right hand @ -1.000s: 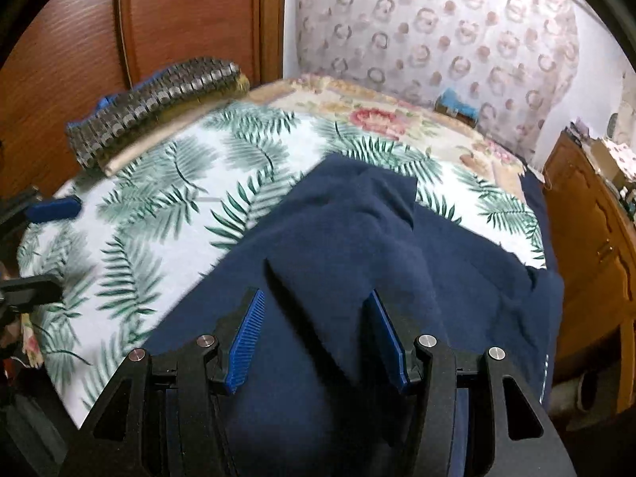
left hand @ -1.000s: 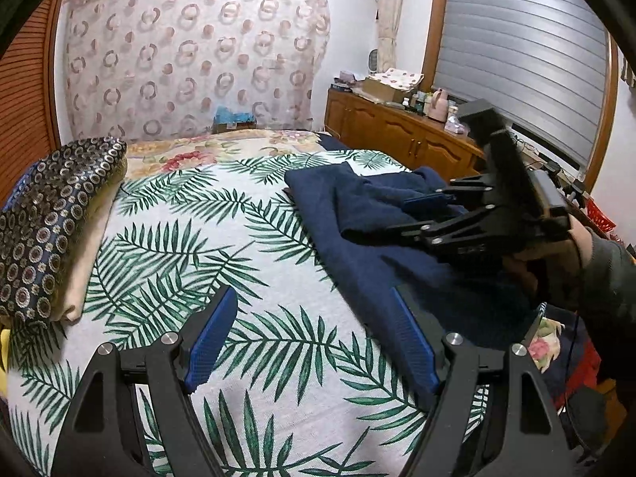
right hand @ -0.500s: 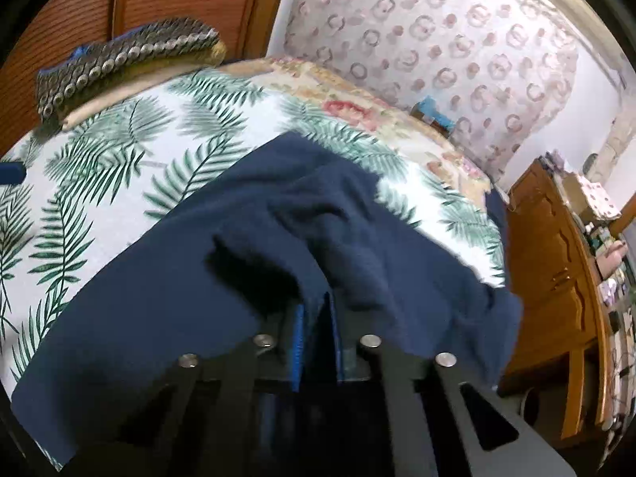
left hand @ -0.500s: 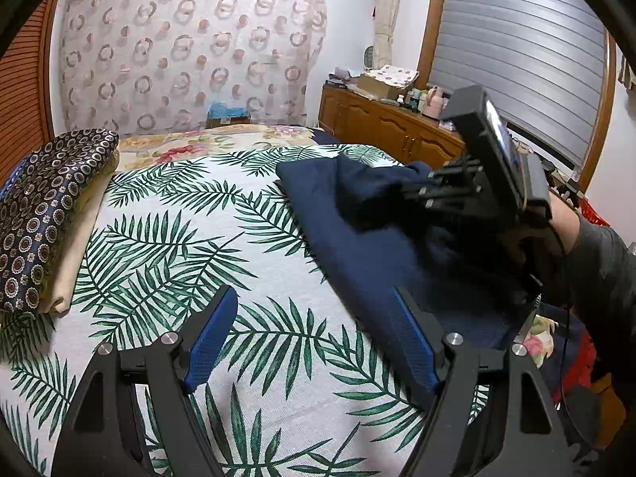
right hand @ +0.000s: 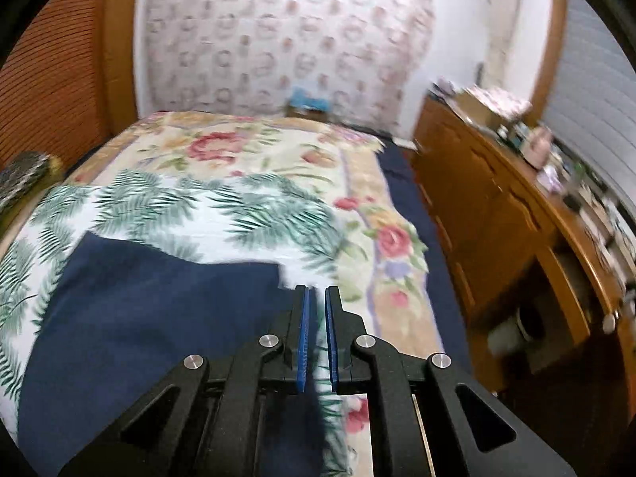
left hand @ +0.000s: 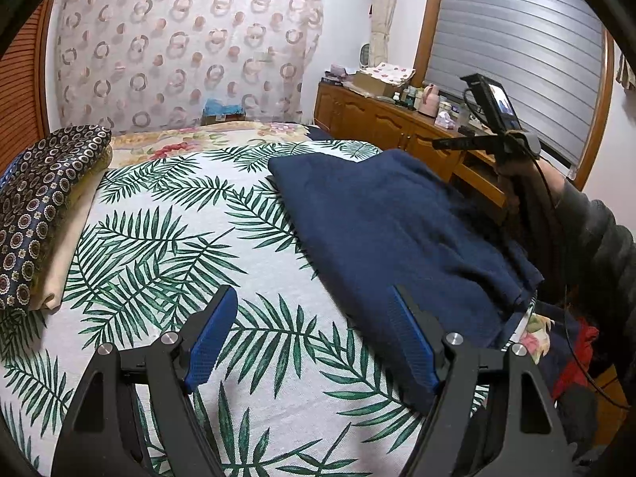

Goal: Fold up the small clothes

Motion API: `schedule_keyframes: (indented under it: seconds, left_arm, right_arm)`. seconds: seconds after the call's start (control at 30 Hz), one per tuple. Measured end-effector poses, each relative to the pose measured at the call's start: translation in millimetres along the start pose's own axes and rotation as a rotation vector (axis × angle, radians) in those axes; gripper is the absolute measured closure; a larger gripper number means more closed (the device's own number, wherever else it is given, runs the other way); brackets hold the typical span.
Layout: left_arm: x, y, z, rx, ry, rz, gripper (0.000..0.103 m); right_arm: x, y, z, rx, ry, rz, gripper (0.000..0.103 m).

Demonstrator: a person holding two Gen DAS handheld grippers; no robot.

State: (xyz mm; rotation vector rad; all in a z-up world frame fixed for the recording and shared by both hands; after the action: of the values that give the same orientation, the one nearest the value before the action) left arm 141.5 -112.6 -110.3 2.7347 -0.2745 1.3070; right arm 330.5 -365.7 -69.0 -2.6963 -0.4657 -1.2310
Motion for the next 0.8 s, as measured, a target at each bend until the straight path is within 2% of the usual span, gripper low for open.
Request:
schedule_keyframes:
  seconds: [0.2, 0.27, 0.33, 0.4, 0.53, 0.6, 0.8]
  left_arm:
    - [-1.9, 2.2, 2.2, -0.003, -0.006, 0.007, 0.025]
    - [-2.2, 3.6, 1.8, -0.006, -0.005, 0.008, 0.025]
    - [-2.8, 5.0, 2.0, -0.013, -0.006, 0.009, 0.025]
    - [-3.7, 7.4, 2.9, -0.017, -0.009, 0.013, 0.025]
    - [-3.6, 15.0, 5.2, -0.029, -0.015, 0.023, 0.025]
    - [-4.3, 19.6, 6.1, -0.037, -0.017, 0.029, 0.025]
    - [-6.5, 31.2, 10.6, -0.041, -0.034, 0.053, 0.025]
  right_arm:
    - [-22.4, -25.0, -21.5, 0.141, 0.029, 0.005, 0.074]
    - [-37.4, -35.0, -33.7, 0.179, 0.029, 0.0, 0.071]
    - [-56.7, -42.9, -49.6, 0.213, 0.031, 0.002, 0.06]
    - [-80.1, -45.4, -72.4, 0.239, 0.04, 0.008, 0.054]
    - [-123.9, -52.9, -104.1, 0.234, 0.028, 0.011, 0.046]
    - [-137.5, -51.4, -116.1, 0.231, 0.026, 0.019, 0.046]
    - [-161.4, -49.9, -143.2, 0.307, 0.058, 0.114, 0.046]
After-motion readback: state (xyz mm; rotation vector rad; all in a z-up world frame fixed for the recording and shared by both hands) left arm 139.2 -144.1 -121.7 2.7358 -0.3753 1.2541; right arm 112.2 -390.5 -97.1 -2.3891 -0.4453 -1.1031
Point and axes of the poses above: each gripper's, at about its wrist camera, not at the fingertips, and z roughly the way its jaws point, y to its right, x to its top, the point moved 5 cm from there along z, roughly the way its jaws point, and after that the axes turned 15 degrees about x, right-handed, at the moved point
